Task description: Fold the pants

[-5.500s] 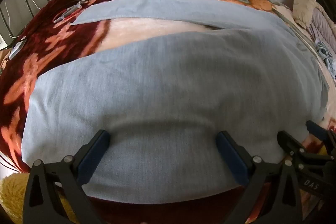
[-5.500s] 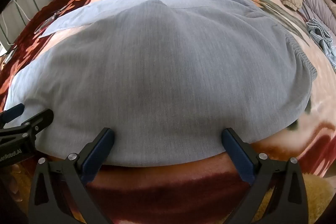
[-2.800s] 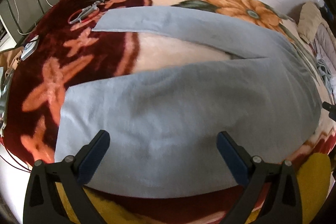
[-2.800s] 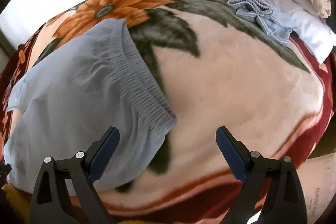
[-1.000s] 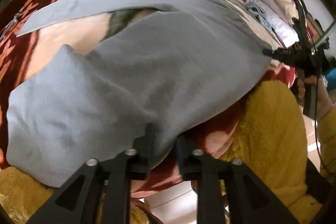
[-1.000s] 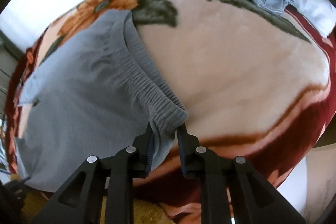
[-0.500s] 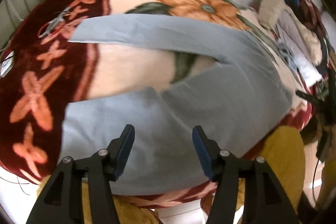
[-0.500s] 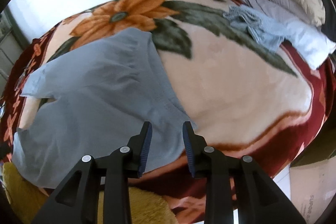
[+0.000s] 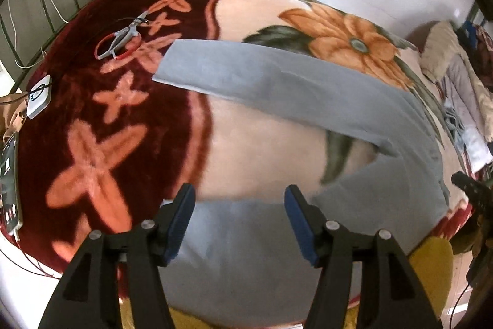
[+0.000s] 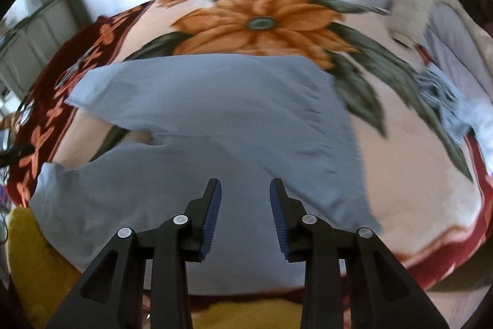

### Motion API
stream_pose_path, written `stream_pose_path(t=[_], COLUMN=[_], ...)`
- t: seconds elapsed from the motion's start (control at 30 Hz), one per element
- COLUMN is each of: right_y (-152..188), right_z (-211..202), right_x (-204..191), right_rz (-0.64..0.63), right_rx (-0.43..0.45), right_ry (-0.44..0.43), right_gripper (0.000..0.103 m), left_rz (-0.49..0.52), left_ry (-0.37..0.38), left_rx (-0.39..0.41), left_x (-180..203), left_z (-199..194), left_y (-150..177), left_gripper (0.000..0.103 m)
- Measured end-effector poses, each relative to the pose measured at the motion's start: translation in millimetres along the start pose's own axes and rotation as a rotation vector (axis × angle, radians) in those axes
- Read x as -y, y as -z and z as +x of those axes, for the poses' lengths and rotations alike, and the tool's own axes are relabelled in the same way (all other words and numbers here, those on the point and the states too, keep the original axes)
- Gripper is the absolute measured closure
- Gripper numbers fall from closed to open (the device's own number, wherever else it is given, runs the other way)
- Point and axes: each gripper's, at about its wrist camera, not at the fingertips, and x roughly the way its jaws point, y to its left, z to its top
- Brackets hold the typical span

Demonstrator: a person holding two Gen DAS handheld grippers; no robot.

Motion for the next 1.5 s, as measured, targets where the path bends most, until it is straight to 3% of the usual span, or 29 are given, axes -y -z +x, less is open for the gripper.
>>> stream_pose_path(t=[0.27, 0.53, 0.77, 1.03, 1.37, 1.4, 1.5], right_y=[-24, -38, -43, -42, -44, -45, -45], right_z=[45, 83, 103, 115, 127, 128, 128], right_x=[-62, -94, -100, -104, -107, -107, -108], right_rz=[-0.078, -0.115, -0.159, -0.199, -0.211, -0.208, -0.204], right_rx=[-0.034, -0.07, -0.074, -0.076, -0.074, -0.071, -0.061], right_ry=[-0.079, -0.119, -0.11, -0.105, -0.091, -0.092, -0.092], right_gripper=[0.07, 0.07, 0.067, 0.063, 0.061, 0.061, 0.061], left_rz=[-0.057, -0.15, -0.201, -0.32, -0.375, -0.381, -0.386], left_ry=[-0.03, -0.072, -0.123, -0.071, -0.094, -0.094, -0.065], left_rx=[-0.026, -0.056, -0.043, -0.034, -0.029, -0.023, -0.004], left_x=[-26, -66, -95, -116, -120, -120, -117], left_z=[40, 88, 115, 132, 157, 158, 157], left_y=[-33, -70, -101, -118, -131, -131, -130], left_gripper=[0.039, 0.039, 0.039, 0.039, 0.04, 0.041, 0.064])
